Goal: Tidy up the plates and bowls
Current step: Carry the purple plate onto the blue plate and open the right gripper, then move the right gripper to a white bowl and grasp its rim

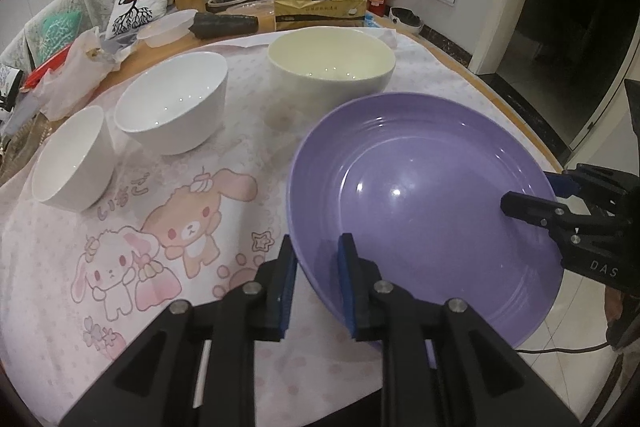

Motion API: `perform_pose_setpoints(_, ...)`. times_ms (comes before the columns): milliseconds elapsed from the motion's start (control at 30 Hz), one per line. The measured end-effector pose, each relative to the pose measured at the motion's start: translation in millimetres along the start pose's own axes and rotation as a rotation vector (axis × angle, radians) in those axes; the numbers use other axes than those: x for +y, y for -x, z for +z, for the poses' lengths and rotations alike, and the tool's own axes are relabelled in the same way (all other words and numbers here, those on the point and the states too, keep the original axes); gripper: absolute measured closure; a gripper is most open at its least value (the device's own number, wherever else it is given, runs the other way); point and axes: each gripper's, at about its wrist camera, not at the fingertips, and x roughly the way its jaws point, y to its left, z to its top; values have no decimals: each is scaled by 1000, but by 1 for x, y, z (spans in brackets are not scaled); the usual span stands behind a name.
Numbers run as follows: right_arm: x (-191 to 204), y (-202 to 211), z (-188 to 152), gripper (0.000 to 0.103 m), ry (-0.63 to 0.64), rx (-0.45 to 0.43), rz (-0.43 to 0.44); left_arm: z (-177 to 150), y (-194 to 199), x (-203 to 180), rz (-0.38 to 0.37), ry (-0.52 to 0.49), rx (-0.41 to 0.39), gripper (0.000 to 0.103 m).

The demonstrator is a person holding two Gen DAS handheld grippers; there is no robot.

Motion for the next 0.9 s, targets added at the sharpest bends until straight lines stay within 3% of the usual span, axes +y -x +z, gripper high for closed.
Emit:
perform_pose_setpoints(167,5,0,1,66,24,-1,-36,2,-4,-2,12,-8,-6,86)
perform_pose_setpoints(367,10,1,2,49,61,-1,-102,2,-7,-5,14,-26,-2,85)
perform_pose_setpoints(700,14,-7,1,37,94,40,-103,3,-8,-1,1,-12,1,78)
perform_pose_setpoints(900,15,-7,4,36,109,58,-108,9,4,15,-34,23,-21,78)
